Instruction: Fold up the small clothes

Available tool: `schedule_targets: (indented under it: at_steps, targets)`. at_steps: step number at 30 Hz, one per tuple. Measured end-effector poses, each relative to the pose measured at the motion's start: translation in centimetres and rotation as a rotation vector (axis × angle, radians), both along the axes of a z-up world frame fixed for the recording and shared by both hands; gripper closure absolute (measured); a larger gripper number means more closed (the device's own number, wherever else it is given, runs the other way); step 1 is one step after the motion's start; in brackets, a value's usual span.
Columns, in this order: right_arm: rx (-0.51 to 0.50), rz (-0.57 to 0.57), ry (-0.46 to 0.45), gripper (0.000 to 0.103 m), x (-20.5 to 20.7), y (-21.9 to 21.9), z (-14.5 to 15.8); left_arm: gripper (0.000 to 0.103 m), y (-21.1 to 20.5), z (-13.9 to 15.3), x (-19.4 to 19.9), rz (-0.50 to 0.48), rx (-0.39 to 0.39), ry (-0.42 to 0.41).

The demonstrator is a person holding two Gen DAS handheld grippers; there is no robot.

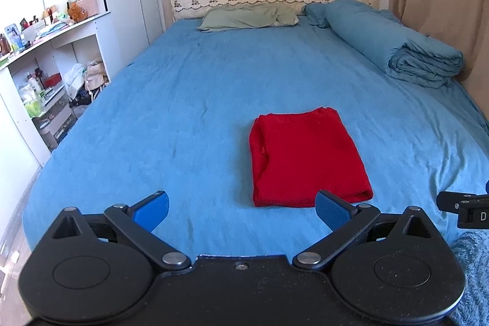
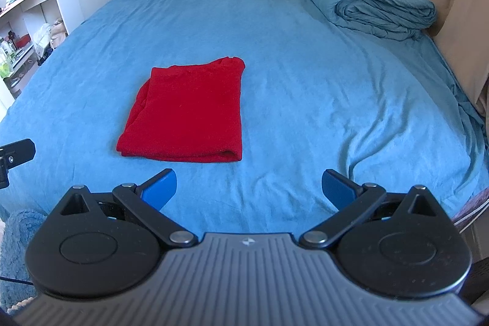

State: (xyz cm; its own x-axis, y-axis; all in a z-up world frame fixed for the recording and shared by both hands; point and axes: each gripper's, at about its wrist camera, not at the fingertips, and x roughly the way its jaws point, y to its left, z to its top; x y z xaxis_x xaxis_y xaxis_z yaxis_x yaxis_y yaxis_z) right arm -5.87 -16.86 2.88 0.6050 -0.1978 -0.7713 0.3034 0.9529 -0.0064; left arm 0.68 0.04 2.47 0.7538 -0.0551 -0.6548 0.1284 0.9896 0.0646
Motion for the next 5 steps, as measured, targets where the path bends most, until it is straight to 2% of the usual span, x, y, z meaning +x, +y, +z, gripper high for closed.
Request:
schedule_targets:
  at_steps: [5]
  targets:
    - [0.003,-0.004,0.001,0.0,0.09,-0.07,-0.08,0.0,-0.03,-0.16,0.31,-0.005,-0.001,-0.007]
